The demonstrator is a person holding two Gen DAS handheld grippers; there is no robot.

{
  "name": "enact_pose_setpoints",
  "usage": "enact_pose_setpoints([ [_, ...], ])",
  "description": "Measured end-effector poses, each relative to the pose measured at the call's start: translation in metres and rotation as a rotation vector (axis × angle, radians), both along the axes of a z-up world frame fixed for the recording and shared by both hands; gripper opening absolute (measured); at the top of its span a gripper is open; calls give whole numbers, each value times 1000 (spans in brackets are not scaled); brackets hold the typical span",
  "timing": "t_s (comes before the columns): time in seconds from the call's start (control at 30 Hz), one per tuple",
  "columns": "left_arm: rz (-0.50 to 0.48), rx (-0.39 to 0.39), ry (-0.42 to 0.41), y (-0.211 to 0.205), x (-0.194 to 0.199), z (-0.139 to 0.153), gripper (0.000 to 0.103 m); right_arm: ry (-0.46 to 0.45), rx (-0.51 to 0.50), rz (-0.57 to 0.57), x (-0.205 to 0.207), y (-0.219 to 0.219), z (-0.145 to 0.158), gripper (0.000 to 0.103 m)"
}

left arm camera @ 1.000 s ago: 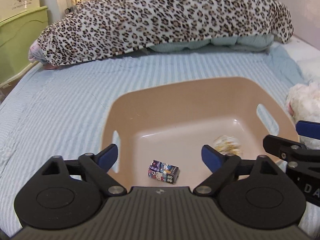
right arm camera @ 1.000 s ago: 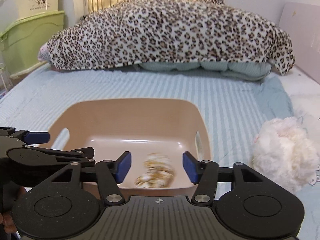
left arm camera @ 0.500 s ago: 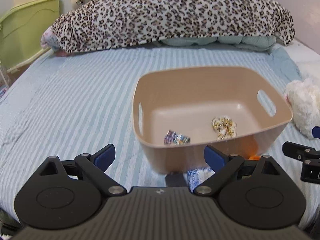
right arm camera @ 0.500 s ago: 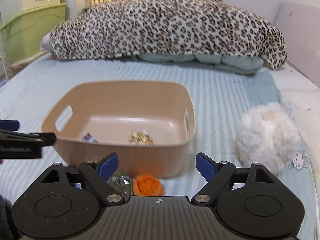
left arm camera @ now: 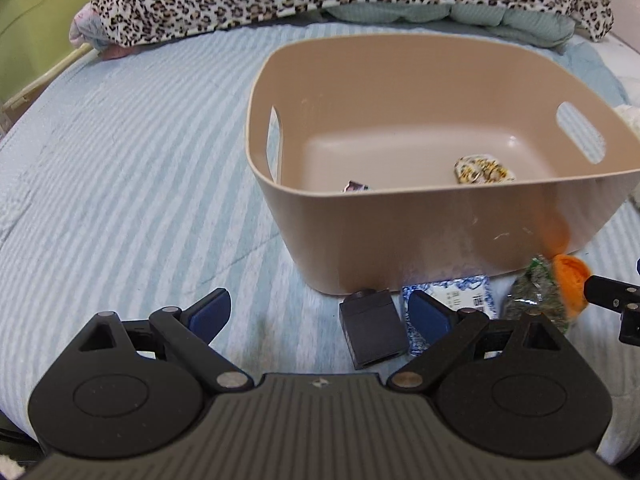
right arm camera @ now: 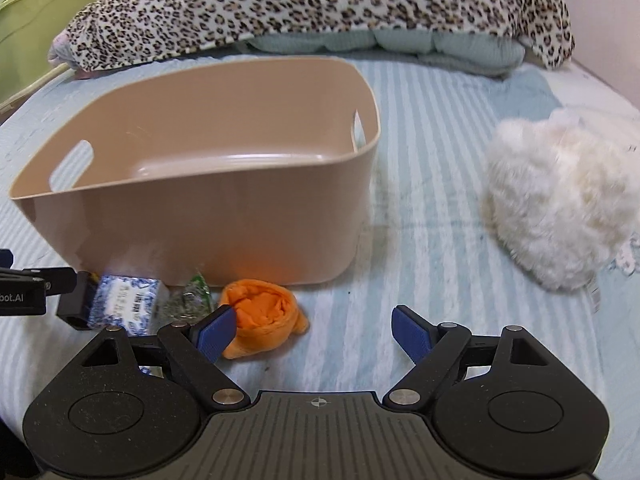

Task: Organize objects
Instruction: 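Grasp the black box with left tool while right tool grasps the orange cloth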

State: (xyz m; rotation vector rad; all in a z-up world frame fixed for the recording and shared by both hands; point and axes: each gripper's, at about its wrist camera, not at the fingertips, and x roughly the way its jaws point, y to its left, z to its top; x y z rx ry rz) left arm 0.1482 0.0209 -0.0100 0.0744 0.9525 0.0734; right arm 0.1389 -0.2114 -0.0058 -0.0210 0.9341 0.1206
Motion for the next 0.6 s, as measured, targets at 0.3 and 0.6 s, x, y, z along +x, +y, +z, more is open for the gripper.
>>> enact_pose_setpoints([
  [0.3,49,-81,49,10,12,-23,95,59,92,-18,18,1,-25,85],
  [0.6,99,-215,100,28,10,-29,68,87,135,31,12,10,-29,53],
])
